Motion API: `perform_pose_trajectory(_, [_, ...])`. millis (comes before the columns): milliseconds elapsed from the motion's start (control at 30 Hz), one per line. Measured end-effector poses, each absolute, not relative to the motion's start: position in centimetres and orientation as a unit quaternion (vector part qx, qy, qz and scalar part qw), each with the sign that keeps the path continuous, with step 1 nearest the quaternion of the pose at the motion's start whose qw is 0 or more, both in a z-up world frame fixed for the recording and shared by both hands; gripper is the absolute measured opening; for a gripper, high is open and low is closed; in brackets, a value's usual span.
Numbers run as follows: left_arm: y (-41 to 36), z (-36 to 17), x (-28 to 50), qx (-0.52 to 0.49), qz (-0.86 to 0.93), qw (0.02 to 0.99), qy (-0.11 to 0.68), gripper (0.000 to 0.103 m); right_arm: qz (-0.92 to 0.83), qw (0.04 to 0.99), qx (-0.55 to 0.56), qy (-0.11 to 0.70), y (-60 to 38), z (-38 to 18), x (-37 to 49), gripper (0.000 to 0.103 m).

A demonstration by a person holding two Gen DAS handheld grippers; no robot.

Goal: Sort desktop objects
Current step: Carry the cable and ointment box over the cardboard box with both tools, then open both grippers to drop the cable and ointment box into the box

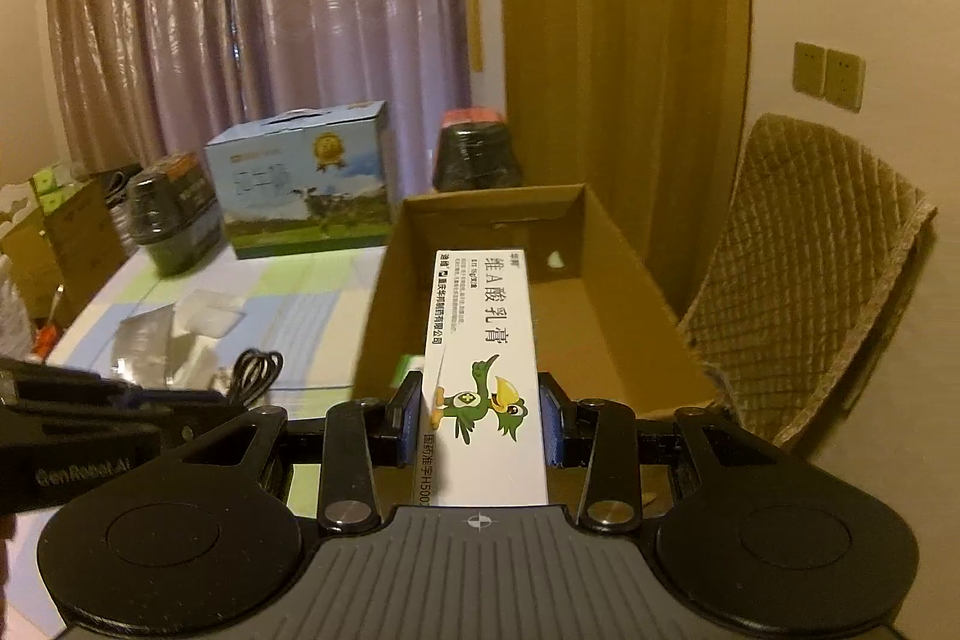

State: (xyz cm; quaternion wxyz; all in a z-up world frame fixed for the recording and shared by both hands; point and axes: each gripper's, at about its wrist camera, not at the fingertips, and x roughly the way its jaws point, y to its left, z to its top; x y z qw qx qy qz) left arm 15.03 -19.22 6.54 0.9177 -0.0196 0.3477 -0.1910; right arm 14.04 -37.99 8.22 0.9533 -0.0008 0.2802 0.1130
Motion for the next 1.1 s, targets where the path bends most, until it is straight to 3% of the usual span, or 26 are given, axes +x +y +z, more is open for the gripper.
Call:
perform_pose_trajectory(467, [-24.7,8.3,22.0,-0.015,-0.22,0.912,0.346,0.01,0.102,0.954,0.007,0.282,-41.9,9.1,19.6,0.035])
perform_pose_trajectory(1100, [-26.6,7.8,29.5,-0.02,-0.221,0.908,0.356,0.01,0.096,0.946,0.033,0.307,-43.0,7.5,25.6,0.035])
